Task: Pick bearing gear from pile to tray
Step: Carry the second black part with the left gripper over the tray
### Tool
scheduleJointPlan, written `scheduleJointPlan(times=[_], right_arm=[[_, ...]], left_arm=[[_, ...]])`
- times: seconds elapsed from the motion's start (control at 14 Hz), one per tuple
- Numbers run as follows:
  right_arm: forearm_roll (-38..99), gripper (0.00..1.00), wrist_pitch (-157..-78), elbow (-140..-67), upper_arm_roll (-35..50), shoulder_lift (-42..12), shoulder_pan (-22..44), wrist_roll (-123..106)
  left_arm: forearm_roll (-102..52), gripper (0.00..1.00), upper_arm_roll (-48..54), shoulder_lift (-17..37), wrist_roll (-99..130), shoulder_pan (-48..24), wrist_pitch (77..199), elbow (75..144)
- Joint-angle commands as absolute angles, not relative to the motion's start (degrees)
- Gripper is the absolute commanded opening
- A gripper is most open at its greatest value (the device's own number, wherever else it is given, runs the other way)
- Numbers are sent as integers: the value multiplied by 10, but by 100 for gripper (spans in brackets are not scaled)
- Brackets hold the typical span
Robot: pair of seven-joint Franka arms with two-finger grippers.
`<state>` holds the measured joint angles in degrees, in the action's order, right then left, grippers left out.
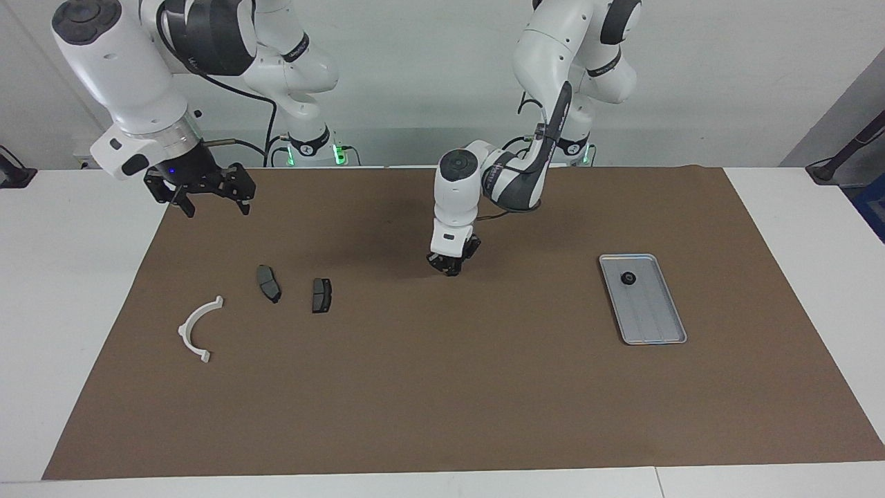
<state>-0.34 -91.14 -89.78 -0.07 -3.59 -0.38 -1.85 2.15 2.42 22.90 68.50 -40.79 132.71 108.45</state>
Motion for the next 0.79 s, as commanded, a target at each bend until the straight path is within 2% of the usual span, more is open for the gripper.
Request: scheduleJointPlan(times=[0.0, 0.29, 0.5, 0.72], right_arm=[[-2, 100, -908, -911, -4, -22, -8, -25], [-3, 100, -907, -911, -4, -22, -10, -25], [-3, 100, -907, -911, -4, -22, -10, -25], [-3, 100, -907, -912, -4, -22, -13, -26]], left_arm=[[48, 0, 26, 224, 691, -403, 1351, 1118], [48, 0, 20, 224, 691, -403, 1332, 1108], [48, 0, 14, 224, 688, -397, 1294, 1072], [49, 0, 12, 201, 673, -360, 1290, 1069]])
